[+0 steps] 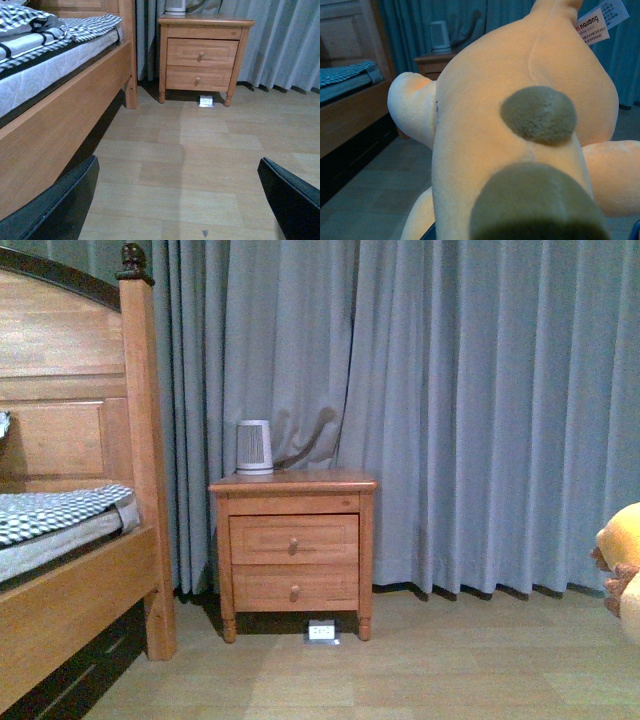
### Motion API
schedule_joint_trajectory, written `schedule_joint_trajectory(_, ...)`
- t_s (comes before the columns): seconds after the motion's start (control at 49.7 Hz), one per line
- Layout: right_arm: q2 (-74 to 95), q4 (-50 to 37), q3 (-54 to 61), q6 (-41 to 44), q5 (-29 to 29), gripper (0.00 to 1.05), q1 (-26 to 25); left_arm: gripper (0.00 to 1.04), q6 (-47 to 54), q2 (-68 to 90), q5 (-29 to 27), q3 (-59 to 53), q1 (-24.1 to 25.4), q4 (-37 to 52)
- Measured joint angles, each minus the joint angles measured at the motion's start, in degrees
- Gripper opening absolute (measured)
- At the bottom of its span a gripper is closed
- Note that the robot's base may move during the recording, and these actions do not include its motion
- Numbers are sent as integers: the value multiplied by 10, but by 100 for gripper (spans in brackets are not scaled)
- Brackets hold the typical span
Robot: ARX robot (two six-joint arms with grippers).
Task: Put away toys
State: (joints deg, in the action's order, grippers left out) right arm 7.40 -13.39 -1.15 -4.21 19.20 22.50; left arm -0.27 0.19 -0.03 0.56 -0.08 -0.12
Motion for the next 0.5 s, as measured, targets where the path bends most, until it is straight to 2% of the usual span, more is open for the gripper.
schedule_joint_trajectory(0.503,0,0,0,0,1,20,0,99,0,0,0,0,0,0)
